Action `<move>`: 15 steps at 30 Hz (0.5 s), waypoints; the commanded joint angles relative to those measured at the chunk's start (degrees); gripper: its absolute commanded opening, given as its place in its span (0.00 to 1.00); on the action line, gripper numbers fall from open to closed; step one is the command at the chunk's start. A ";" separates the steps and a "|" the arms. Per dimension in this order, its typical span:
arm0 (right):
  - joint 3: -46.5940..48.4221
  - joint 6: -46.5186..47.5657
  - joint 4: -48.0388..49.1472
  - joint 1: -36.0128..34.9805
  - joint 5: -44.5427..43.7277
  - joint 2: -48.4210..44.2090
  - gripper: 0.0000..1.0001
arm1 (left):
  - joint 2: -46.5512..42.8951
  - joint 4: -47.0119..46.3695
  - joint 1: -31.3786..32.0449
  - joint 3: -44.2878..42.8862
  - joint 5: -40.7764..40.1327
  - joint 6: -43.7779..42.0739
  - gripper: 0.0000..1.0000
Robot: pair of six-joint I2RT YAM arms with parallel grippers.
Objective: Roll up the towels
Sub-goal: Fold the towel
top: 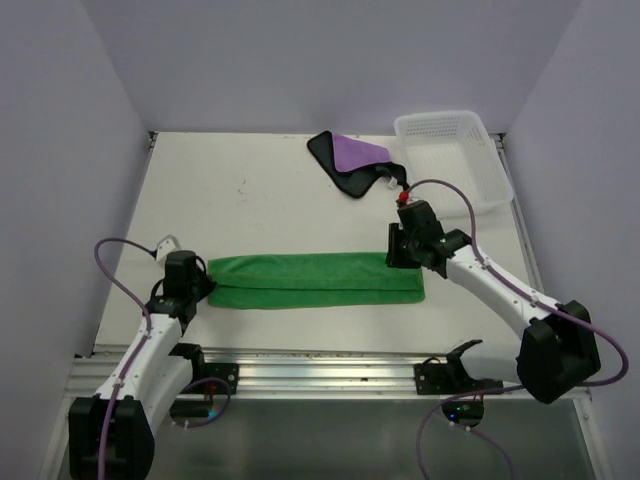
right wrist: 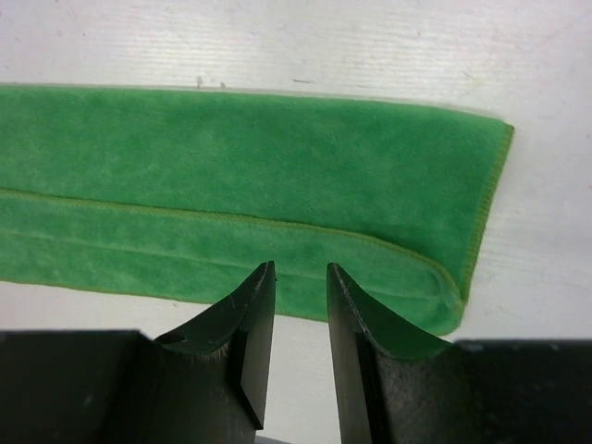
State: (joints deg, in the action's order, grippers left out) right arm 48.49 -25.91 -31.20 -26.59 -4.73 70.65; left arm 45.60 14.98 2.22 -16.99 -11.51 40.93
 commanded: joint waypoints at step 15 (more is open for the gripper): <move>9.87 0.60 2.81 0.83 -1.52 11.87 0.35 | -2.46 13.58 -0.64 -13.31 -5.10 5.13 0.47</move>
State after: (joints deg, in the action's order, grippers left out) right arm 55.83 -25.54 -28.67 -27.11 -5.39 82.37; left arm 42.85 26.68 2.11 -24.34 -13.74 45.25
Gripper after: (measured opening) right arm 0.353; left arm 0.458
